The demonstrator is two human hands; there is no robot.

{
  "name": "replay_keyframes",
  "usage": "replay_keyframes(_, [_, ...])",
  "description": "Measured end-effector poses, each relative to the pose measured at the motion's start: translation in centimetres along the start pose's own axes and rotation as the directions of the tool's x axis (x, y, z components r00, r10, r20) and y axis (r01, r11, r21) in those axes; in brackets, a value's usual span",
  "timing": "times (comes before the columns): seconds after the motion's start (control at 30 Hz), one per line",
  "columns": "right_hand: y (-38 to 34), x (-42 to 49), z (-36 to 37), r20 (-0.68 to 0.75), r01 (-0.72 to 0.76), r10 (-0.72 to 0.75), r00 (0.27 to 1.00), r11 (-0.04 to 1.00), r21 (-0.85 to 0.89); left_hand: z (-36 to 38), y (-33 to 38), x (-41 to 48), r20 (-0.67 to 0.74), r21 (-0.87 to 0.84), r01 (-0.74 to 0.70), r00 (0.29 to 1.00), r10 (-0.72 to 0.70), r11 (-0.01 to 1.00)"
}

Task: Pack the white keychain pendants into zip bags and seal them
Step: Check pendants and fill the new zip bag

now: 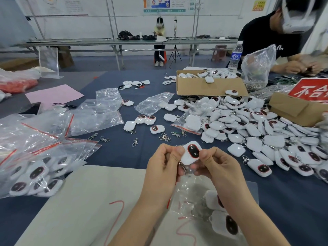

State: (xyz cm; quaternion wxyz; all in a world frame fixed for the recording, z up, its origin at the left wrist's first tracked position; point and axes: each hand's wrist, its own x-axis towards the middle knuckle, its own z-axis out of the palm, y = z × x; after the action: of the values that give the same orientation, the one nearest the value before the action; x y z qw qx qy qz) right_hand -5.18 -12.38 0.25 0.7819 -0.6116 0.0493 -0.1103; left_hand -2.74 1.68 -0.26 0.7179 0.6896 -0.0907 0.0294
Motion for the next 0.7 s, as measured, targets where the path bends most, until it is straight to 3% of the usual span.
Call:
replay_keyframes(0.27, [0.3, 0.0, 0.2, 0.040, -0.002, 0.004, 0.999, 0.998, -0.067, -0.4, -0.5, 0.1, 0.034, 0.012, -0.005, 0.999, 0.004, 1.000])
replay_keyframes(0.37, [0.5, 0.0, 0.2, -0.012, 0.065, -0.069, 0.998, 0.972, -0.228, -1.5, -0.6, 0.8, -0.013, 0.173, -0.065, 0.998, 0.068, 0.983])
replay_keyframes(0.5, [0.7, 0.0, -1.1, -0.050, 0.155, -0.212, 0.976, 0.837, -0.525, -3.4, -1.6, 1.9, -0.018, 0.505, -0.019, 0.999, 0.032, 0.863])
replay_keyframes(0.6, [1.2, 0.4, -1.7, -0.006, 0.173, -0.238, 0.971, 0.723, -0.668, -3.9, -2.2, 2.3, 0.023, 0.591, 0.010, 0.999, -0.029, 0.807])
replay_keyframes(0.7, [1.7, 0.7, -2.0, 0.067, 0.152, -0.155, 0.986, 0.647, -0.747, -3.8, -2.1, 2.2, 0.112, 0.628, -0.026, 0.992, -0.057, 0.778])
